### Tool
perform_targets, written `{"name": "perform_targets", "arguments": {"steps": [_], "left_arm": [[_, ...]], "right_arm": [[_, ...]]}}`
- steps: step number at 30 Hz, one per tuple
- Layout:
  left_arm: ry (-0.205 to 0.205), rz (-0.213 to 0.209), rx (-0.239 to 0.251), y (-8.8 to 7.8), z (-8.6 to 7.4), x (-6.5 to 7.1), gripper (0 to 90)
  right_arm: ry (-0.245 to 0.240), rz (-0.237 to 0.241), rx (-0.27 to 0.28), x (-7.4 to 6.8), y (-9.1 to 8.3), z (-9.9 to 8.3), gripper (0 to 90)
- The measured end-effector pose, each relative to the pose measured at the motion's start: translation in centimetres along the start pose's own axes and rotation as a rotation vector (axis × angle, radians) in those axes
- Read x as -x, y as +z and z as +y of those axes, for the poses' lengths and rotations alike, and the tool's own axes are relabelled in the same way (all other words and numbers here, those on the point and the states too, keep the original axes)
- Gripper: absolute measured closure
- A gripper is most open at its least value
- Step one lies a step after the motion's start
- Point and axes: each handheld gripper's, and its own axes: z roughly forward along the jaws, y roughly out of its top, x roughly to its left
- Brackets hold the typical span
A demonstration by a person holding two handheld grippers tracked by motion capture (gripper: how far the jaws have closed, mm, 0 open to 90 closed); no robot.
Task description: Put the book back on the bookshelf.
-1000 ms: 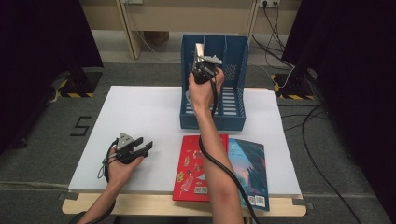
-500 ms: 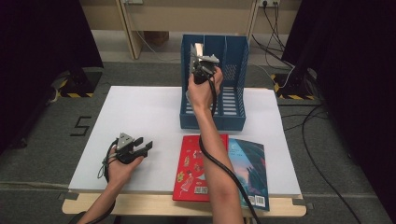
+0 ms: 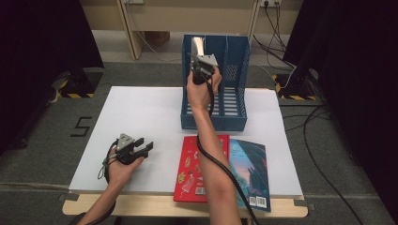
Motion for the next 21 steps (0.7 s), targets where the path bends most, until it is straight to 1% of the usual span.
{"name": "perform_targets", "arguments": {"steps": [2, 6, 8, 10, 12, 15, 16, 19, 21], "left_arm": [[0.001, 0.000, 0.000, 0.0, 0.0, 0.0, 50.0], [0.002, 0.000, 0.003, 0.0, 0.0, 0.0, 50.0], [0.003, 0.001, 0.003, 0.0, 0.0, 0.0, 50.0], [0.004, 0.001, 0.003, 0.0, 0.0, 0.0, 50.0], [0.006, 0.002, 0.004, 0.0, 0.0, 0.1, 50.0], [0.010, 0.003, 0.003, -0.1, 0.0, 0.1, 50.0], [0.011, 0.004, 0.000, -0.1, 0.0, 0.1, 50.0], [0.008, 0.003, 0.002, 0.0, 0.0, 0.1, 50.0], [0.006, 0.002, 0.004, 0.0, 0.0, 0.1, 50.0]], "right_arm": [[-0.001, -0.008, -0.006, 0.0, 0.4, 0.0, 74.8], [0.020, -0.012, -0.027, 0.2, 1.2, -0.6, 74.8], [0.007, -0.022, -0.011, 0.2, 1.4, -0.9, 74.7], [0.011, -0.024, -0.007, 0.2, 1.4, -0.9, 74.6], [0.004, -0.028, -0.014, 0.3, 1.5, -0.8, 74.3], [0.016, -0.021, -0.011, 0.5, 1.6, -0.9, 73.5], [0.011, -0.025, -0.008, 0.6, 1.6, -0.9, 73.1], [0.006, -0.013, -0.009, 0.7, 1.6, -1.1, 70.3], [0.010, -0.003, -0.020, 0.7, 1.5, -1.1, 67.8]]}}
